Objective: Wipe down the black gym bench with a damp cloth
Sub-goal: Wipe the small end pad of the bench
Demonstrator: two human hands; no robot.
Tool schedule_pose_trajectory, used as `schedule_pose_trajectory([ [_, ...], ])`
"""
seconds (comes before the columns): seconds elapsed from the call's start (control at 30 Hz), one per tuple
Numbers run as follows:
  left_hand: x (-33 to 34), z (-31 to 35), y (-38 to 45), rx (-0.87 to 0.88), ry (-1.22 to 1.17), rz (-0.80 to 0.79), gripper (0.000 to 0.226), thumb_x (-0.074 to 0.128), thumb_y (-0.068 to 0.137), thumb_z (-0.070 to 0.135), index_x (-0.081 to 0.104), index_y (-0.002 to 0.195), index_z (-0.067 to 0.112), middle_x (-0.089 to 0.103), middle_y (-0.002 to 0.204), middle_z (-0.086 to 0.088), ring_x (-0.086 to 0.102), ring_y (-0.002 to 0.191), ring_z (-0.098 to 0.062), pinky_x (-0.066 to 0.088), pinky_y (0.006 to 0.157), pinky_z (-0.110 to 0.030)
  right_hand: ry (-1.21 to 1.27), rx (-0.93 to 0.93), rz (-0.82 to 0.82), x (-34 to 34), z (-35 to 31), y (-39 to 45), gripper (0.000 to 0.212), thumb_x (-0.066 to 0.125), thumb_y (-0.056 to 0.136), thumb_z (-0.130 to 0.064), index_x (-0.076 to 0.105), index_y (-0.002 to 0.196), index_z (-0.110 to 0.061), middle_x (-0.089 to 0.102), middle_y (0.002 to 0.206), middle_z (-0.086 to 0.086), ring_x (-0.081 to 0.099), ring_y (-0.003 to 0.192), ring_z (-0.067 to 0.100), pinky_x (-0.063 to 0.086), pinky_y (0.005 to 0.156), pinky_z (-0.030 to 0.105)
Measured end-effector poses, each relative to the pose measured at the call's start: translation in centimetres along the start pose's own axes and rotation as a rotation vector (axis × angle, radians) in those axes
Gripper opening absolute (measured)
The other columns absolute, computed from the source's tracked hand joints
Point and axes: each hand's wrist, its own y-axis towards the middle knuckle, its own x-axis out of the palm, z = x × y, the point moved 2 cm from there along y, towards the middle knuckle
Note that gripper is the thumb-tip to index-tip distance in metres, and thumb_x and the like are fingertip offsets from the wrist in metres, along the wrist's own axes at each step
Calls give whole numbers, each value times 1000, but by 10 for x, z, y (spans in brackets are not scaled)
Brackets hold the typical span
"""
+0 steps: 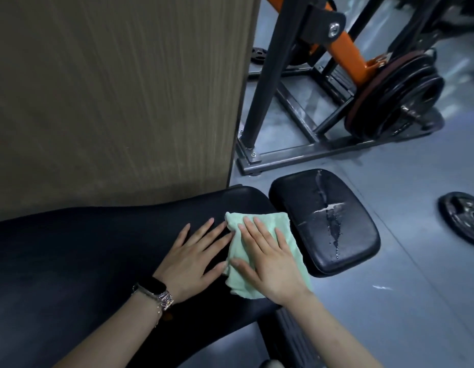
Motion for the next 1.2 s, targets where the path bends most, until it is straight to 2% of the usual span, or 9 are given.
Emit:
schedule_pose_trajectory([
  [0.2,15,30,31,14,-41,11,58,11,94,60,12,148,38,11,156,14,-3,143,-5,4,115,-43,7,16,48,-4,42,-11,70,20,97,-63,39,146,-17,30,155,-5,20,145,13,12,117,43],
  [0.3,22,42,41,2,-36,20,58,7,94,62,9,147,41,12,156,15,-2,143,-6,8,113,-50,-38,-13,76,-9,57,-15,68,21,98,-60,47,141,-13,38,151,-2,26,143,16,18,112,45],
  [0.53,28,57,67,-22,12,23,53,10,97,58,15,147,41,22,154,12,10,142,-10,18,110,-49,-225,61,129,-29,102,-29,60,26,99,-52,52,137,-14,46,145,2,40,136,21,24,109,42],
  [0.67,29,55,69,-33,-22,16,56,5,95,61,13,147,41,13,155,15,-1,143,-6,8,112,-46,-263,40,214,-35,120,-34,58,19,105,-40,62,127,-7,57,134,8,53,125,25,39,105,41],
  [0.77,29,56,68,-37,-40,19,59,4,93,62,12,148,41,5,155,17,-8,142,-3,-2,114,-41,-255,91,168,-32,128,-30,58,18,105,-33,60,126,1,55,134,16,53,125,30,51,94,46],
  [0.83,29,56,69,-44,-4,35,59,8,94,60,17,148,37,10,155,16,-2,143,-5,0,115,-39,-248,54,110,-28,122,-26,55,23,102,-33,52,134,1,47,142,17,44,132,30,47,99,44],
  [0.9,30,56,70,-51,43,60,57,16,96,57,27,146,32,22,154,12,9,143,-10,7,111,-42,-246,-4,75,-26,115,-25,57,21,102,-37,43,141,-2,37,150,14,34,139,27,33,109,42],
  [1.07,33,58,85,-100,84,102,54,25,95,49,42,140,25,33,151,6,24,140,-17,24,109,-49,-225,-82,18,-30,117,0,59,14,103,-41,37,146,-8,30,154,8,25,144,22,21,112,38],
  [1.2,36,59,96,-145,73,112,55,27,93,47,39,142,25,31,152,5,22,142,-19,15,113,-49,-202,-65,-15,-24,122,43,60,18,101,-42,38,145,-7,32,153,9,26,143,23,19,113,37],
])
